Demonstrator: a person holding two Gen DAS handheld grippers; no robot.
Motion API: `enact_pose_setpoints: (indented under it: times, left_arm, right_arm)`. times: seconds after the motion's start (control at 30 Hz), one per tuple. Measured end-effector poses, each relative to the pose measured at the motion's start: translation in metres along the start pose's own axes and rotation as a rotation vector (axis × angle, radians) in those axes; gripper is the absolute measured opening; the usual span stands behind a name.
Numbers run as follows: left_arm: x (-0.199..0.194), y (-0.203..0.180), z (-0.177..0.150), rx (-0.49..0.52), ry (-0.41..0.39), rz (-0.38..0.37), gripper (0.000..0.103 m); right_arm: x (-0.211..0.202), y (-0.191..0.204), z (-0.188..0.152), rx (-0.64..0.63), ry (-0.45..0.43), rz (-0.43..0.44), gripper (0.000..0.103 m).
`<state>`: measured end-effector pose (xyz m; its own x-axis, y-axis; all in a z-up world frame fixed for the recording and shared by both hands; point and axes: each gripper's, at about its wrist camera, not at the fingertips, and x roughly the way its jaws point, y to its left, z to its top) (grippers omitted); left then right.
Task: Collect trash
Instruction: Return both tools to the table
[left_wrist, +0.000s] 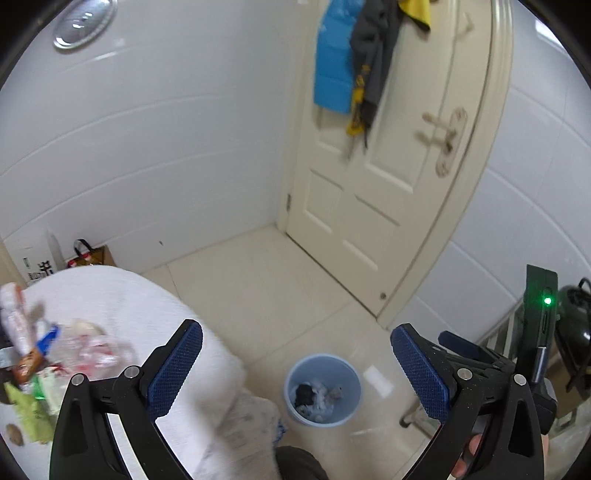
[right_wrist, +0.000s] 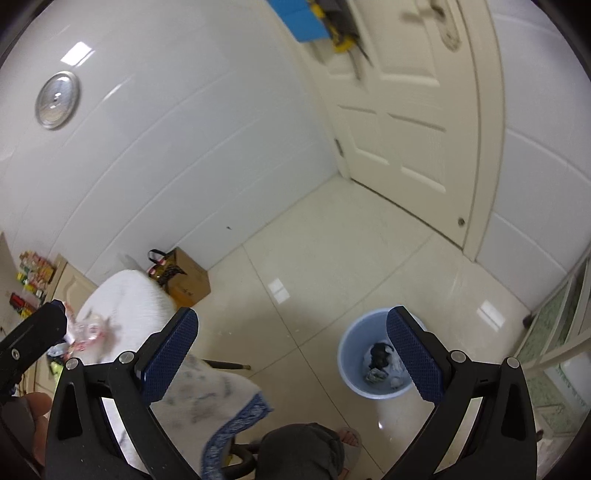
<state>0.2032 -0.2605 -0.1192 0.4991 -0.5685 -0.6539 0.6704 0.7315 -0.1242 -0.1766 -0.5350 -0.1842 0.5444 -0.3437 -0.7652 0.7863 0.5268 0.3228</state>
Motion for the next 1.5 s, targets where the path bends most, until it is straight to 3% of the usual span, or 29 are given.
enact_pose_setpoints:
  times: [0.43,0.67,0.83,1.1,1.3,1.5]
  left_arm:
    - [-0.18,0.076,-0.076,-0.131,-0.281,0.182,0.102]
    - [-0.239,0.107,-0.137,-0.237,-0.326,0.29,0.102]
    - [-0.27,0.117,-0.174,-0.286,-0.351,0.382,0.102]
    - [-0.287,0.119,-0.222,-0.363,-0.324,0.495,0.102]
    - [-0.28,0.123,-0.224,-0.393,-0.284,0.557,0.102]
    - [-0.244,0.15,-0.216,-0.43,-0.184,0.585,0.102]
  right_arm:
    - [-0.068,0.151,-0.016,-0.261,-0.139,0.128,0.103]
    - [-0.078,0.231,-0.043,-0.411,-0.156,0.204,0.103]
    - [-0.074,0.267,-0.065,-0.494,-0.14,0.246,0.103]
    - [-0.061,0.311,-0.101,-0.592,-0.082,0.28,0.103]
    - [-0.042,0.324,-0.118,-0.584,-0.022,0.292,0.103]
    - [-0.013,0.332,-0.135,-0.6,0.037,0.299,0.102]
